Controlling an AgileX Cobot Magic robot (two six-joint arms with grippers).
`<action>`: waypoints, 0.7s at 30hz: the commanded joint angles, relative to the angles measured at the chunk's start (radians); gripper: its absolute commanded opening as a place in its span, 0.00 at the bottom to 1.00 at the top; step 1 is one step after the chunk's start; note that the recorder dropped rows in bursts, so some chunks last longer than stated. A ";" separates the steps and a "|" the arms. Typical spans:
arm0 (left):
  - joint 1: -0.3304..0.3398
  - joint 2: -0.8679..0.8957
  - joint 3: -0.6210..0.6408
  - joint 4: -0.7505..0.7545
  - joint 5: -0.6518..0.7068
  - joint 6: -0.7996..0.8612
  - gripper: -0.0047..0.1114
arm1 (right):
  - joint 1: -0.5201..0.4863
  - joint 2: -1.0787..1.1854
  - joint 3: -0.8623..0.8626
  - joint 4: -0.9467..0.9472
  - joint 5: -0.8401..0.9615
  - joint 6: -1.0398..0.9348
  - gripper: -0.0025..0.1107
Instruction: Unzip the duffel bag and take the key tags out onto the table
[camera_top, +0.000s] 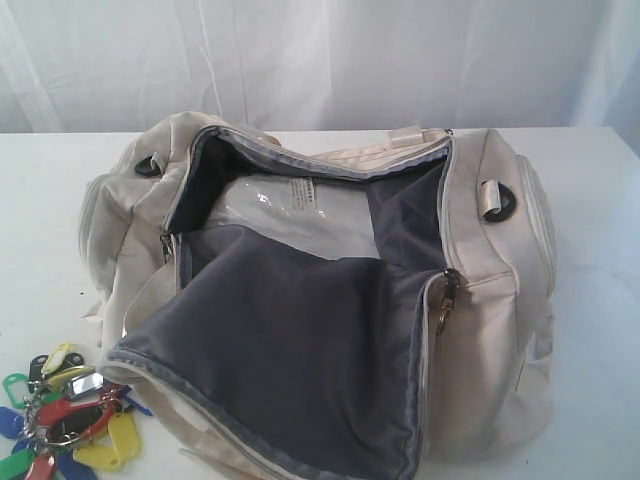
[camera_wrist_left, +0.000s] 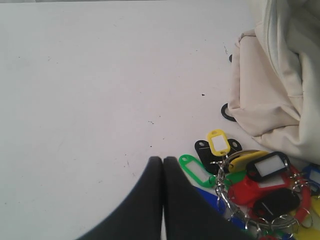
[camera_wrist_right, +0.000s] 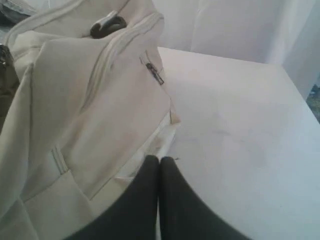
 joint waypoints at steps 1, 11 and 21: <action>-0.008 -0.004 0.004 -0.005 -0.004 -0.008 0.04 | -0.090 -0.007 0.004 -0.013 -0.001 0.011 0.02; -0.008 -0.004 0.004 -0.005 -0.004 -0.008 0.04 | -0.175 -0.007 0.004 -0.015 -0.001 0.011 0.02; -0.008 -0.004 0.004 -0.005 -0.004 -0.008 0.04 | -0.054 -0.007 0.004 -0.015 0.001 0.000 0.02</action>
